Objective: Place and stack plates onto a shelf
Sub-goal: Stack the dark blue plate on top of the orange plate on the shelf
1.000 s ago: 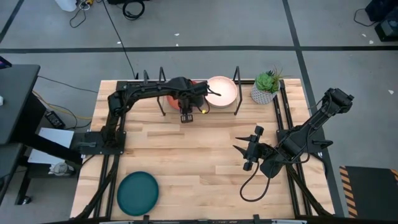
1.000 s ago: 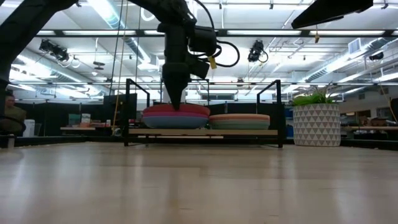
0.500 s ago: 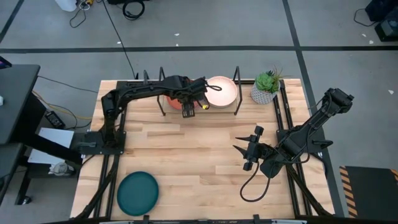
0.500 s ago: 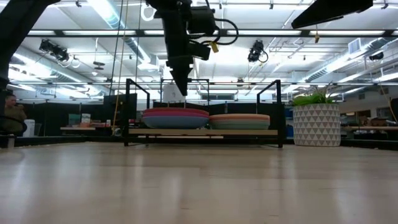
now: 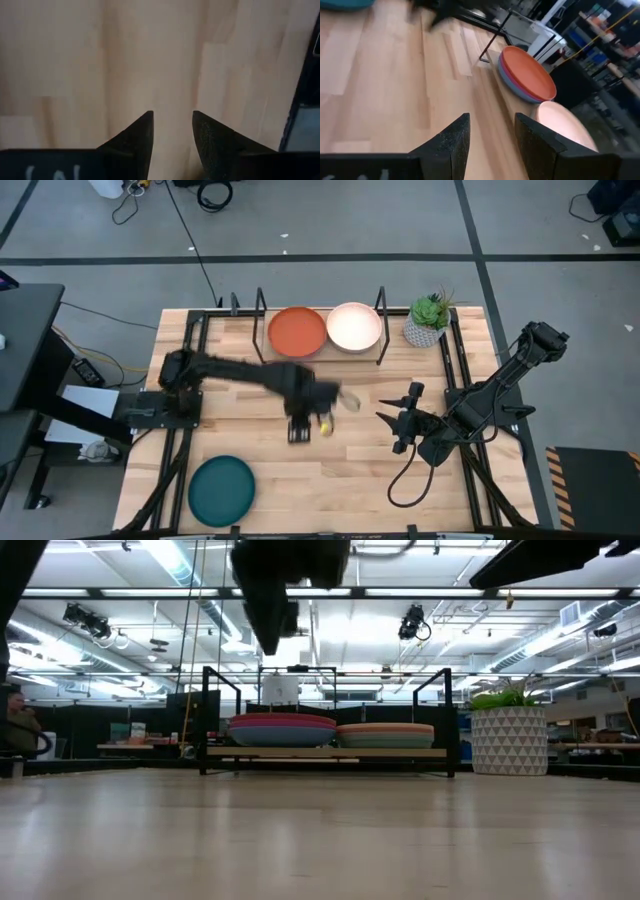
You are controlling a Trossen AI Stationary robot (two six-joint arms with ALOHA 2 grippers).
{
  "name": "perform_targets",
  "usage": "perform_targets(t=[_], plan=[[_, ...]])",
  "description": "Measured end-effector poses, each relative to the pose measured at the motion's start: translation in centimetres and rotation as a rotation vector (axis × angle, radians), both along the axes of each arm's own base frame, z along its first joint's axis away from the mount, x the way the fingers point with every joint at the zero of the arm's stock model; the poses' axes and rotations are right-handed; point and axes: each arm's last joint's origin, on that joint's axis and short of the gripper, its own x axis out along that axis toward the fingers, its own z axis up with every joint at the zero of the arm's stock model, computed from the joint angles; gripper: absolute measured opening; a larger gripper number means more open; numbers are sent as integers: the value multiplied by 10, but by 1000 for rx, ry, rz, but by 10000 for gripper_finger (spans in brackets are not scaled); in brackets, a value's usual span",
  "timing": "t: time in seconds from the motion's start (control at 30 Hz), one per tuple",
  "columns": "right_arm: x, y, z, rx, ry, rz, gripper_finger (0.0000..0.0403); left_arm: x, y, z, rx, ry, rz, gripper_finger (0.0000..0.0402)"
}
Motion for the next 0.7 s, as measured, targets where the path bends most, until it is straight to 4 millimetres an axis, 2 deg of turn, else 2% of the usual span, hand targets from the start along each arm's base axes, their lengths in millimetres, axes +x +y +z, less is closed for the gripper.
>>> perform_targets(t=[0.17, 0.33, 0.5, 0.63, 0.7], plan=[[0, -2, 1, -115, 23, -3, 162, -15, -72, 0, 121, 0, 44, 142], [4, -8, 1, -191, 57, -14, 162, -39, -130, 0, 174, -24, 251, 142], [8, -14, 2, -246, 97, -22, 162, -63, -175, -6, 178, -52, 549, 142], [14, -20, 4, -274, 102, -33, 162, -75, -201, -27, 174, 22, 745, 142], [19, -23, 7, -278, 95, -32, 162, -76, -207, -40, 180, 101, 807, 142]])
